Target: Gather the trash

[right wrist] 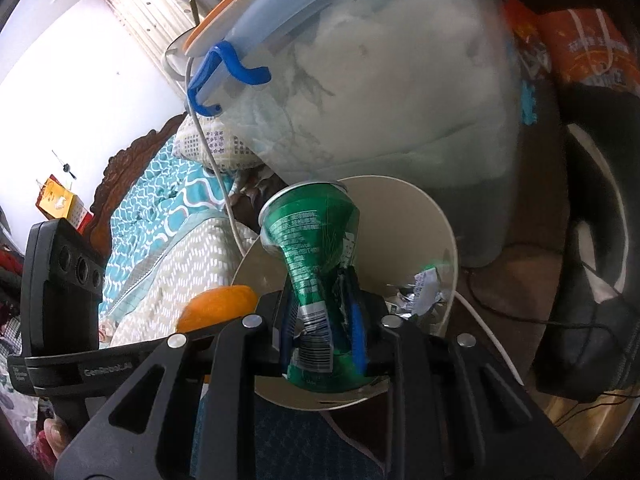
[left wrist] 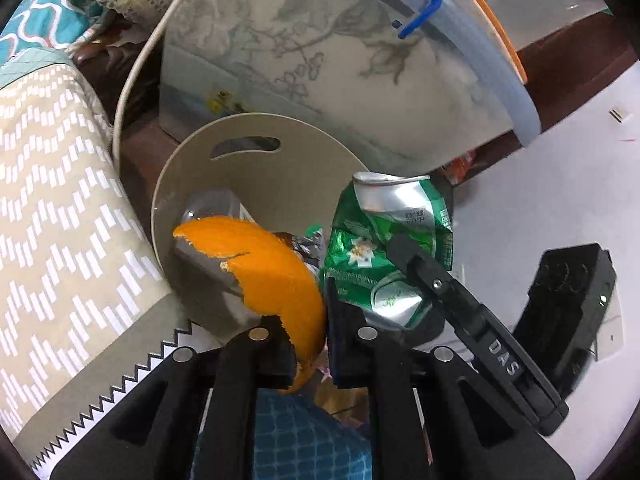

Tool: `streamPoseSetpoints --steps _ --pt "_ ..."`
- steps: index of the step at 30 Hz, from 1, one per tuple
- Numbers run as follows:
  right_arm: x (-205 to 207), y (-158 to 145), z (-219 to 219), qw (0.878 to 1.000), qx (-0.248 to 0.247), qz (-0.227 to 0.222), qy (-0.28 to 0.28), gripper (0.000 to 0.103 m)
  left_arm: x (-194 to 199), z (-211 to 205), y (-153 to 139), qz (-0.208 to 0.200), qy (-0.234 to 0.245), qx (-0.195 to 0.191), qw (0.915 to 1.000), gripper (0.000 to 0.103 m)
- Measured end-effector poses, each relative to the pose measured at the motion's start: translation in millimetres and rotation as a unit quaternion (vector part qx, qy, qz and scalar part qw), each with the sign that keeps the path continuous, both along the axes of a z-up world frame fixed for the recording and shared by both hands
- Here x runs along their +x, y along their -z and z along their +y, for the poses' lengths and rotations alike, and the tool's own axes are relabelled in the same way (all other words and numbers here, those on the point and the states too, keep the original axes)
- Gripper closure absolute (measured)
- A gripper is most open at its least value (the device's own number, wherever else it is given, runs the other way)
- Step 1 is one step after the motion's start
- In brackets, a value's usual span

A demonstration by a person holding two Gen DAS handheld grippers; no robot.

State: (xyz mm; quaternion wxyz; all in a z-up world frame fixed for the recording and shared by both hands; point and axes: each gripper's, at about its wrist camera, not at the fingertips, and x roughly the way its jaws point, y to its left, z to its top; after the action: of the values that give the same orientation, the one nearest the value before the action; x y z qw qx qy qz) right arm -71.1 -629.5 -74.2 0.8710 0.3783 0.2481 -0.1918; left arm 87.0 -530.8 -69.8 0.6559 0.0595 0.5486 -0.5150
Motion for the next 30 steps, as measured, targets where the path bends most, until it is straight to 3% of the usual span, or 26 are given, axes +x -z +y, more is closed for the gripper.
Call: streamPoseSetpoints --steps 1,3,4,5,9,13,16,22,30 --pt "2 1 0 1.0 0.001 0.003 -0.003 0.073 -1 2 -2 -0.005 -0.009 0.001 0.9999 0.055" --pt "4 -1 3 1.0 0.0 0.011 -0.004 0.051 0 6 -6 -0.017 -0.025 -0.005 0.9995 0.035" --pt "1 -4 5 1.0 -0.006 0.012 0.007 0.042 0 10 -12 -0.025 -0.029 -0.017 0.9991 0.035" --pt "-1 -7 6 1.0 -0.009 0.007 0.011 0.04 0 13 -16 -0.028 -0.027 -0.02 0.999 0.035" --pt "-15 -26 17 0.999 -0.02 -0.023 0.02 0.04 -4 34 -45 -0.083 -0.035 -0.035 0.9953 0.036" --pt "-16 -45 43 0.999 -0.026 -0.045 0.01 0.04 -17 79 -77 -0.181 -0.057 -0.038 0.9811 0.036" --pt "-12 -52 71 0.998 -0.025 -0.053 -0.009 0.034 -20 122 -90 -0.226 -0.097 -0.021 0.969 0.035" --pt "6 -57 137 0.996 -0.006 -0.063 -0.065 0.025 -17 215 -103 -0.274 -0.179 0.022 0.9446 0.035" --pt "34 -57 235 0.989 -0.003 -0.056 -0.137 0.024 -25 320 -112 -0.297 -0.25 0.043 0.9203 0.034"
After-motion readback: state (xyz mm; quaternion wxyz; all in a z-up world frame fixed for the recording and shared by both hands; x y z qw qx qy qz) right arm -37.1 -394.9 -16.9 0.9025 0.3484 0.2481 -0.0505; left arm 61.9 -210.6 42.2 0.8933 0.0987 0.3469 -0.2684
